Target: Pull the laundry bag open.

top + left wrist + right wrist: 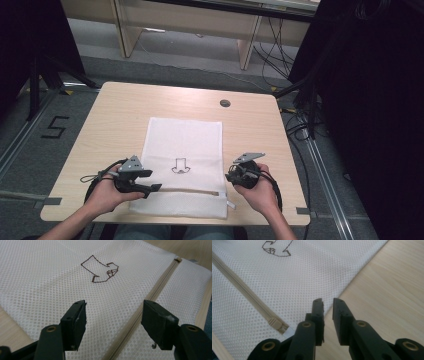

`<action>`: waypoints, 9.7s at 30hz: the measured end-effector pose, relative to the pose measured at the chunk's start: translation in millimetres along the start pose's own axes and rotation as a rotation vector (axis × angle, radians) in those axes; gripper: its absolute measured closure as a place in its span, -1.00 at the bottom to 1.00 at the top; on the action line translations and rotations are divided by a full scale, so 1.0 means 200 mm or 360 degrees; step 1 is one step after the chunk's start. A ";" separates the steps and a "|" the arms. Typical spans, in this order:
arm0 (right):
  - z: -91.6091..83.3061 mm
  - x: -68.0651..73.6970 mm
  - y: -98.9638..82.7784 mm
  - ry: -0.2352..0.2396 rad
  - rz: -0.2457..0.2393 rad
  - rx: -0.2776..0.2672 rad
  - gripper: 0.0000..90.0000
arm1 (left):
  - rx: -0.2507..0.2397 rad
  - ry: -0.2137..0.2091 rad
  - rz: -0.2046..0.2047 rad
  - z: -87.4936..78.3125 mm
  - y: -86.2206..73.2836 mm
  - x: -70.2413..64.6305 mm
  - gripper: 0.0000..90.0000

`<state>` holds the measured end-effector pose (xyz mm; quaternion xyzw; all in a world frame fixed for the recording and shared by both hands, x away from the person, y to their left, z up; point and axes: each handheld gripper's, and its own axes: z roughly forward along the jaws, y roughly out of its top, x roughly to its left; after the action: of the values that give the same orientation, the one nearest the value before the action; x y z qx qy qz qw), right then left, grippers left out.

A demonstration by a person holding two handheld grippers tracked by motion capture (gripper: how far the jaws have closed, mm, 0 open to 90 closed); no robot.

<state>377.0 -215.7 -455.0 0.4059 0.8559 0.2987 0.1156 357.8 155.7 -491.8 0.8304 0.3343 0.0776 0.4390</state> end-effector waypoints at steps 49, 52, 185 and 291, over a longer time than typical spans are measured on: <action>0.12 0.11 -0.09 0.0170 0.0032 0.0336 1.00 | 0.0093 -0.0324 0.0420 0.36 0.23 -0.31 0.44; 0.12 0.11 -0.09 0.0182 0.0061 0.0356 1.00 | 0.0097 -0.0334 0.0433 0.38 0.23 -0.33 0.47; 0.13 0.11 -0.07 0.0166 -0.0041 0.0393 1.00 | 0.0255 -0.0402 0.0536 0.63 0.34 -0.48 0.83; 0.13 0.11 -0.07 0.0166 -0.0024 0.0391 1.00 | 0.0229 -0.0424 0.0540 0.53 0.33 -0.43 0.83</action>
<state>365.3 -194.4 -483.3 0.3944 0.8940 0.2116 0.0228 369.2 3.3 -489.6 0.9068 0.1336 0.0160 0.3994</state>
